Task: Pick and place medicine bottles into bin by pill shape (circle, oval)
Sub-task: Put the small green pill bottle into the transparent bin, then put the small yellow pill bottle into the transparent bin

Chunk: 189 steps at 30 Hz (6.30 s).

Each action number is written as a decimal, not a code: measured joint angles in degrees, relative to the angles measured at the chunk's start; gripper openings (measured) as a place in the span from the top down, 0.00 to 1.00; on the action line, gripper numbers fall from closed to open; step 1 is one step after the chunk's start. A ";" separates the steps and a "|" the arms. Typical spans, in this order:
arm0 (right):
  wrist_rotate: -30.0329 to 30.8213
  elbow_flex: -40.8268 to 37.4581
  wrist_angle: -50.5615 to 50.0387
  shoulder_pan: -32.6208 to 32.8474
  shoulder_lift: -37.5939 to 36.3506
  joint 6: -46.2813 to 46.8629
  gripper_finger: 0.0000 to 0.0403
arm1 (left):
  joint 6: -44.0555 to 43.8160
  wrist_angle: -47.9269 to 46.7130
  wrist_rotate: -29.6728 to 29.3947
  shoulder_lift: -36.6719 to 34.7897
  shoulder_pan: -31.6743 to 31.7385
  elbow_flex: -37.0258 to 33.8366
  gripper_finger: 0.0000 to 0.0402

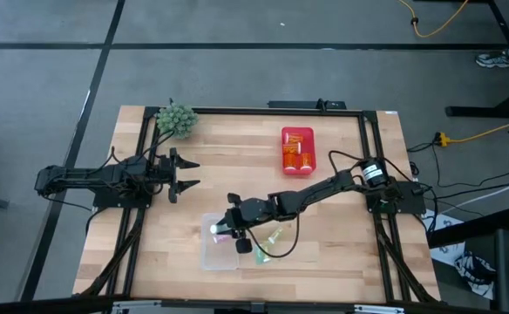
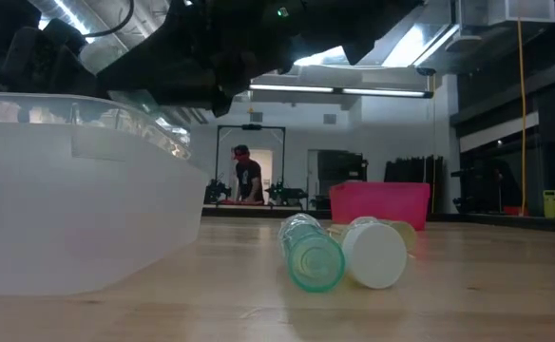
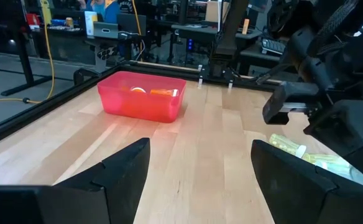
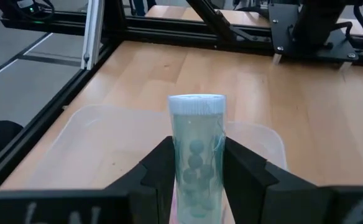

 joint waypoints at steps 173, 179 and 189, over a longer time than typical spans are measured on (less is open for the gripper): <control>-0.13 -2.56 1.38 -0.35 -7.75 -5.66 0.76 | 0.39 0.00 0.02 0.00 0.01 -0.01 0.32; -8.32 -2.54 2.47 -0.33 -6.97 -5.64 0.76 | 0.39 0.00 0.00 0.00 0.02 0.01 0.32; -3.00 -2.75 2.73 -0.33 -6.97 -3.94 0.75 | 0.37 0.00 0.00 0.00 0.01 -0.01 0.32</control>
